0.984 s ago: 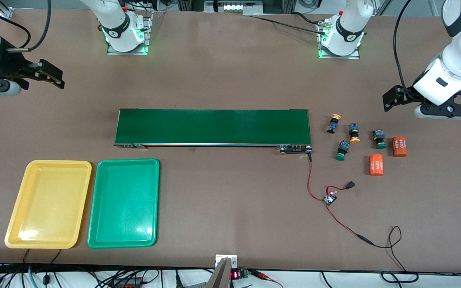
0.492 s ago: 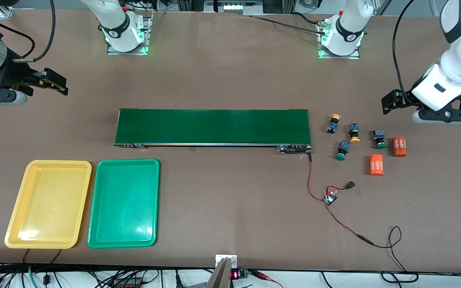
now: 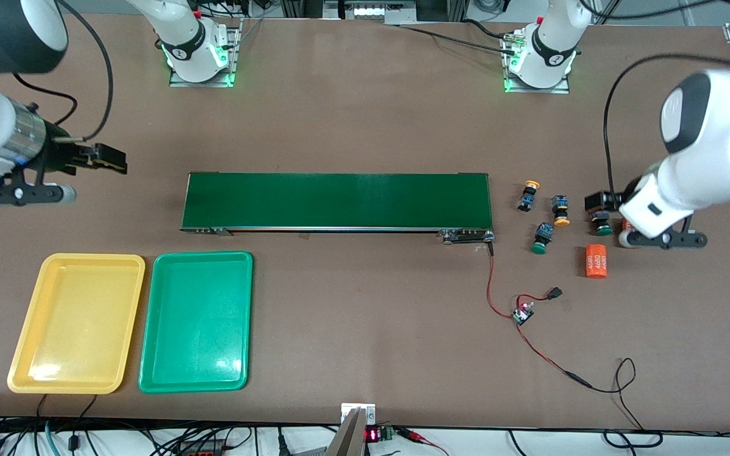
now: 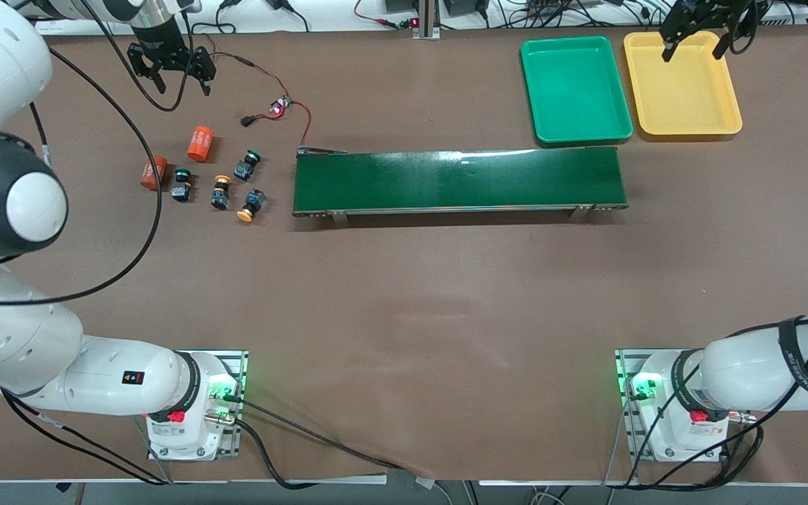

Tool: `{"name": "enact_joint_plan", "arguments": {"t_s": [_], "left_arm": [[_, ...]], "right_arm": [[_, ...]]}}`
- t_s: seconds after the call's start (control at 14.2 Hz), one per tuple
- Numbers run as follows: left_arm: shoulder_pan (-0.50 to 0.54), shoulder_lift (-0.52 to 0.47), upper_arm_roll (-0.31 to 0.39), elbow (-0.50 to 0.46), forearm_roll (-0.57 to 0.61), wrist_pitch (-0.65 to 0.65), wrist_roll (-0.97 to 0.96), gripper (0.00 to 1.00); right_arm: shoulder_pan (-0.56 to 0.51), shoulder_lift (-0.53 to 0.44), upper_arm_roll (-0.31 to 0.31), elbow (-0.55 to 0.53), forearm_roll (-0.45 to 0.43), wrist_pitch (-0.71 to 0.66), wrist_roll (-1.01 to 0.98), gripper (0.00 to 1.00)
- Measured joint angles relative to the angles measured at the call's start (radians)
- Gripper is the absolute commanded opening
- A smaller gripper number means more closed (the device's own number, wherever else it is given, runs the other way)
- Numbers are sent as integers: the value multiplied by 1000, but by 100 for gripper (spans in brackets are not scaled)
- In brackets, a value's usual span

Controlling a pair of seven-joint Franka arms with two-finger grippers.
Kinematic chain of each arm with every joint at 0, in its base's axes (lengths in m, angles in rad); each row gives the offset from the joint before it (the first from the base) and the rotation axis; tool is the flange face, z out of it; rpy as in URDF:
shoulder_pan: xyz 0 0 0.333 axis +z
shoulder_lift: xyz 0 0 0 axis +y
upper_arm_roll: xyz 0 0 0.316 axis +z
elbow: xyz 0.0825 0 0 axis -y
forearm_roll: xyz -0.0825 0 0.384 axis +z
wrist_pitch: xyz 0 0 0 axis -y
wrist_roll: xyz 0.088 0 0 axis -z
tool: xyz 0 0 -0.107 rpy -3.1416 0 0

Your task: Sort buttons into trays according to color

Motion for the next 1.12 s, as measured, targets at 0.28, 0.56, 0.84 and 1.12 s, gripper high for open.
{"name": "enact_joint_plan", "arguments": {"t_s": [0.28, 0.56, 0.84, 1.12], "left_arm": [[53, 136, 3, -7, 2, 215, 147, 100], [106, 228, 4, -113, 2, 528, 227, 100], [121, 268, 4, -267, 2, 793, 261, 93], [137, 301, 4, -311, 2, 871, 304, 35]], "right_arm": [[18, 7, 0, 3, 0, 0, 0, 100], [30, 9, 0, 3, 0, 0, 0, 100], [30, 13, 0, 3, 0, 0, 0, 100], [31, 16, 0, 3, 0, 0, 1, 100]]}}
